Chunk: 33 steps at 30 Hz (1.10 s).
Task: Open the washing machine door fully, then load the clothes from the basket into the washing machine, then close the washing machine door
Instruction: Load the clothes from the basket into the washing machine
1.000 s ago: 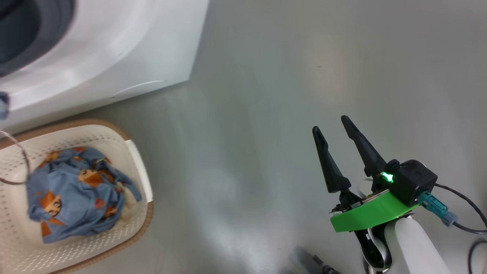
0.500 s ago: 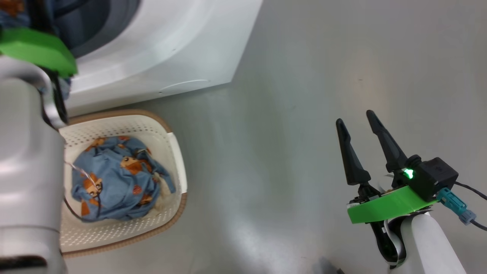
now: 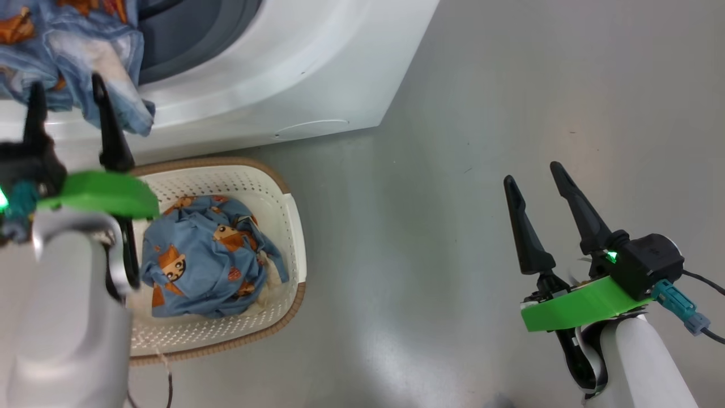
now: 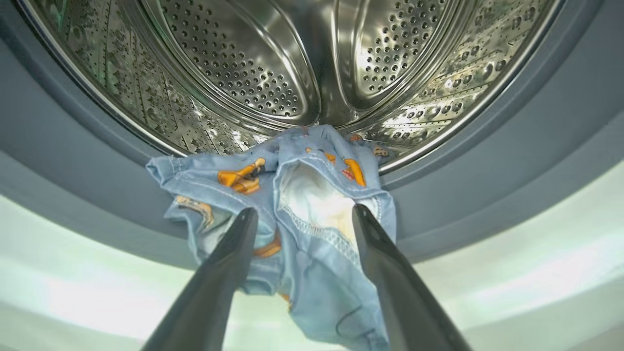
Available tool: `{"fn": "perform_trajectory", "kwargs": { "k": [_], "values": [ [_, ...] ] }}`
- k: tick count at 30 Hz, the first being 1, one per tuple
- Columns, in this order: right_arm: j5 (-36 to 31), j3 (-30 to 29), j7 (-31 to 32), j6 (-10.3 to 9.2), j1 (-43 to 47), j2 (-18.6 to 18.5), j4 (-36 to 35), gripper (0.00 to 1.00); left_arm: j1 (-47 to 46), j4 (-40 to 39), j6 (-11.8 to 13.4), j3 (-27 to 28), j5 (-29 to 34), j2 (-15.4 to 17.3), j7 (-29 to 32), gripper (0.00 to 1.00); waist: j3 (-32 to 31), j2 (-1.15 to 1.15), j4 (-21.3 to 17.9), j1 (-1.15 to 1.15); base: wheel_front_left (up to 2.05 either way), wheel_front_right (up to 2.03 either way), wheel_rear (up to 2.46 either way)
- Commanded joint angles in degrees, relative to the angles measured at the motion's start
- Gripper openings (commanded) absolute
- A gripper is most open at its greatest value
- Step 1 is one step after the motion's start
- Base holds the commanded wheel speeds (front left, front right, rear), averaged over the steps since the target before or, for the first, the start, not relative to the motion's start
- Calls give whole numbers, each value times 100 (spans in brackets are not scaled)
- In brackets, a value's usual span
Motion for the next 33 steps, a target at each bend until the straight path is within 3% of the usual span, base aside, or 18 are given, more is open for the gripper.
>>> {"fn": "perform_trajectory", "kwargs": {
  "k": [1,21,33],
  "values": [
    [-86,70,-27,9,0,3,-150,100,443,-537,80,125,-66,213,61,100,19,0,50,0,0,0,0],
    [-270,-32,-27,9,25,3,-192,100,2914,-3596,456,58,-250,187,869,100,4,0,316,0,0,0,0],
    [-256,-16,-27,9,25,3,-179,100,3443,-4366,606,166,-342,276,1155,100,17,0,310,0,0,0,0]
  ]
}}
